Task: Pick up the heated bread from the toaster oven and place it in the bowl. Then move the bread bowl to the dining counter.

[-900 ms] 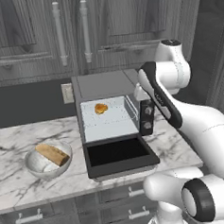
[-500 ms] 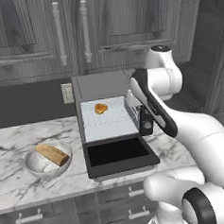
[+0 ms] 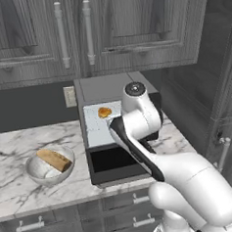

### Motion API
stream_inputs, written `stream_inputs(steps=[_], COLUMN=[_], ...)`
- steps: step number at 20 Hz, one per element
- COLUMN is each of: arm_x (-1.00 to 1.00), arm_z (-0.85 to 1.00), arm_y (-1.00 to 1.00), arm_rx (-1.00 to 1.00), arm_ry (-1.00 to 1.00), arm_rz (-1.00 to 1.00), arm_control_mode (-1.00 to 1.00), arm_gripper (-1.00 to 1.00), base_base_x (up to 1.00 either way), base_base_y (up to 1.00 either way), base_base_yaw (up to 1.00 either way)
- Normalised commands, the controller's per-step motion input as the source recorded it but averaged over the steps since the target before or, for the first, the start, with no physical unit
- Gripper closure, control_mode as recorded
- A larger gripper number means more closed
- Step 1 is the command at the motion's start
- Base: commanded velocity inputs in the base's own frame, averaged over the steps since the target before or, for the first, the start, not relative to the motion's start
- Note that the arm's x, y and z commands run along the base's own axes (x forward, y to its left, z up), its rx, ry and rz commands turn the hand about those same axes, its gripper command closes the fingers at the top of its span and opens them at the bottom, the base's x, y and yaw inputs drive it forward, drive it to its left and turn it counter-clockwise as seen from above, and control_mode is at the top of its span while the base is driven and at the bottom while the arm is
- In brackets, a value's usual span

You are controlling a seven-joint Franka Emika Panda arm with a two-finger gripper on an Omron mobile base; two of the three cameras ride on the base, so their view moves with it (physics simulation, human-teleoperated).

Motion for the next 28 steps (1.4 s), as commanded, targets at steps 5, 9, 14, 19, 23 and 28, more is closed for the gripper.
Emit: stream_inputs(steps=[5, 9, 14, 19, 23, 28], arm_x=[0.44, 0.45, 0.47, 0.45, 0.34, 0.37], arm_z=[-0.05, -0.29, -0.06, 0.00, -0.11, -0.17], arm_y=[0.00, 0.07, 0.05, 0.04, 0.02, 0.01], arm_rx=[0.00, 0.00, 0.01, 0.00, 0.00, 0.00], arm_ry=[-0.08, 0.00, -0.01, -0.03, 0.00, 0.00], arm_rz=[-0.02, 0.00, 0.00, 0.00, 0.00, 0.00], arm_control_mode=[-1.00, -1.00, -1.00, -1.00, -1.00, -1.00], arm_gripper=[-1.00, -1.00, -1.00, -1.00, -1.00, -1.00], base_base_x=[0.00, 0.00, 0.00, 0.00, 0.00, 0.00], base_base_y=[0.00, 0.00, 0.00, 0.00, 0.00, 0.00], base_base_yaw=[0.00, 0.00, 0.00, 0.00, 0.00, 0.00])
